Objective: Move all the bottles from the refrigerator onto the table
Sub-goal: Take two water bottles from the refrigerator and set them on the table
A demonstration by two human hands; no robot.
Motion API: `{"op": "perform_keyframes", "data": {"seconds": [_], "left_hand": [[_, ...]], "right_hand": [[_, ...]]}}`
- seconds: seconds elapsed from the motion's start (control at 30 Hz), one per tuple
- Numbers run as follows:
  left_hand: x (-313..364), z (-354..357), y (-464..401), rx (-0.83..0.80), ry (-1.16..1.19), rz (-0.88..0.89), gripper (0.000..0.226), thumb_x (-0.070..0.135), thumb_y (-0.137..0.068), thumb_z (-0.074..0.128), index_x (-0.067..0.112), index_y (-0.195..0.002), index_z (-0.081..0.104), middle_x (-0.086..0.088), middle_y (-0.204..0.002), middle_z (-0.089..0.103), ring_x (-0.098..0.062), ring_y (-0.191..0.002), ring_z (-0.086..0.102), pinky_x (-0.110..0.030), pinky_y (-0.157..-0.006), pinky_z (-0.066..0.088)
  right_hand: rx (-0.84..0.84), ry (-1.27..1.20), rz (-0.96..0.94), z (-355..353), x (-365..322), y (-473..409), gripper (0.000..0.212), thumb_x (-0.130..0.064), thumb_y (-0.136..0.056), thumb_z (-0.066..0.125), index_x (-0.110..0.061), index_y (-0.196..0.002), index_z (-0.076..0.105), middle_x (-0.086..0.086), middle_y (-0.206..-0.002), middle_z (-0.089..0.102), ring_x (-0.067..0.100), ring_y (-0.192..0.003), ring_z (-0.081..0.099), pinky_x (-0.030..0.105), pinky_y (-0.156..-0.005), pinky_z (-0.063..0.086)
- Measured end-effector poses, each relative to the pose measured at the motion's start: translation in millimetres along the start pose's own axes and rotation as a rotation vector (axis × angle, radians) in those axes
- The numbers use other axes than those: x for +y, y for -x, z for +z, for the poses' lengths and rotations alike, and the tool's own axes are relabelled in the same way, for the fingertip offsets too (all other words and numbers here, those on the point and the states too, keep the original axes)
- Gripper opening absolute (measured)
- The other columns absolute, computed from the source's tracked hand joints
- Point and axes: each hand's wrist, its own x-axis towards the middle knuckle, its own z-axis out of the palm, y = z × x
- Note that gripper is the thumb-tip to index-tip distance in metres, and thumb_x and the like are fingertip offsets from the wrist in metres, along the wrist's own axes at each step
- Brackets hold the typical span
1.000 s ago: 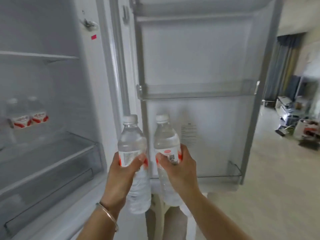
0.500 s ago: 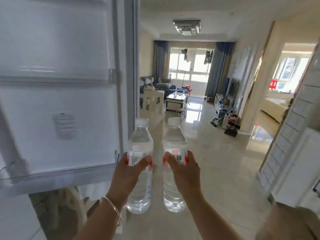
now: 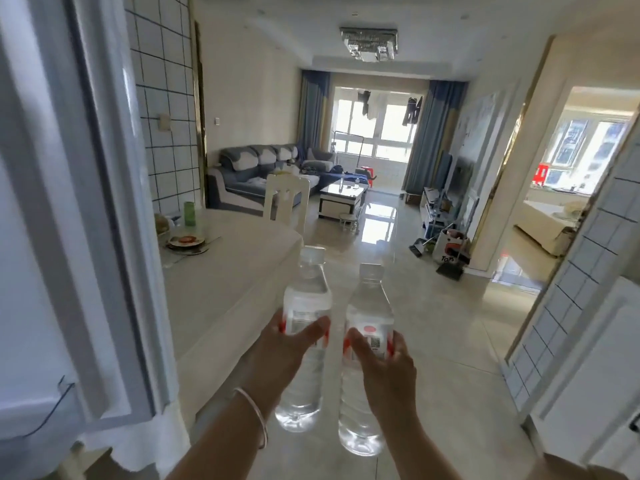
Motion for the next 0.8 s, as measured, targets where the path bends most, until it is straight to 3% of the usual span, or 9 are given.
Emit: {"op": "perform_keyframes", "data": {"seconds": [0.07,0.2,0.3,0.4,0.57,0.73,0.8], "left_hand": [[-0.7,10.5,-41.9,0.009,0.004,-0.005,0.025,0.035,-0.075,0.073,0.017,-0.091,0.068,0.006,-0.073,0.073,-0.004,-0.062,0.068,-0.016,-0.056,0.048],[-0.1,22.3,-121.9,0.060,0.014,-0.006,0.032,0.038,-0.073,0.075,0.019,-0.096,0.067,0.003,-0.084,0.073,-0.012,-0.076,0.069,-0.024,-0.066,0.050],[1.0,25.2,-178.5,0.117,0.015,-0.004,0.023,0.037,-0.073,0.074,0.023,-0.089,0.066,0.009,-0.075,0.072,-0.004,-0.069,0.068,-0.019,-0.063,0.050],[-0.9,23.6,-227.7,0.170,0.005,0.002,0.024,0.038,-0.073,0.074,0.022,-0.090,0.067,0.006,-0.078,0.073,-0.008,-0.073,0.069,-0.024,-0.067,0.051],[-21.6,5.5,-302.6,0.298,0.016,-0.003,0.022,0.035,-0.073,0.074,0.021,-0.087,0.067,0.007,-0.075,0.071,-0.008,-0.070,0.067,-0.022,-0.065,0.047],[-40.5,-28.2,-360.2,0.585,-0.005,-0.052,0.027,0.036,-0.076,0.073,0.023,-0.098,0.066,0.009,-0.082,0.070,-0.005,-0.075,0.064,-0.018,-0.063,0.043],[-51.6,-43.8,-378.4,0.696,0.014,-0.067,0.028,0.036,-0.075,0.074,0.021,-0.097,0.066,0.006,-0.081,0.069,-0.010,-0.074,0.063,-0.018,-0.063,0.044]], "right_hand": [[-0.004,0.010,0.011,15.1,4.1,-41.1,0.041,-0.039,-0.074,0.074,-0.011,-0.101,0.060,-0.010,-0.073,0.063,0.000,-0.066,0.058,0.009,-0.050,0.038],[-0.022,0.016,0.005,47.7,4.7,-121.5,0.047,-0.045,-0.073,0.071,-0.013,-0.106,0.058,-0.008,-0.077,0.063,0.003,-0.068,0.058,0.017,-0.056,0.037],[-0.047,-0.017,-0.003,76.2,5.2,-180.1,0.043,-0.044,-0.075,0.070,-0.017,-0.104,0.054,-0.009,-0.078,0.059,0.003,-0.068,0.055,0.019,-0.057,0.038],[-0.097,-0.040,-0.005,109.2,8.9,-230.0,0.039,-0.044,-0.076,0.068,-0.022,-0.103,0.051,-0.012,-0.076,0.055,0.010,-0.069,0.056,0.028,-0.068,0.041],[-0.266,-0.070,-0.062,183.7,23.0,-312.7,0.035,-0.043,-0.075,0.070,-0.023,-0.099,0.053,-0.001,-0.082,0.063,0.021,-0.074,0.061,0.029,-0.070,0.043],[-0.508,-0.125,-0.036,276.1,30.9,-369.8,0.058,-0.059,-0.062,0.072,-0.019,-0.101,0.060,0.001,-0.084,0.068,0.027,-0.081,0.066,0.039,-0.075,0.052],[-0.618,-0.146,-0.014,308.8,31.4,-385.3,0.052,-0.054,-0.063,0.074,-0.020,-0.099,0.060,0.000,-0.083,0.069,0.024,-0.077,0.068,0.042,-0.074,0.056]]}}
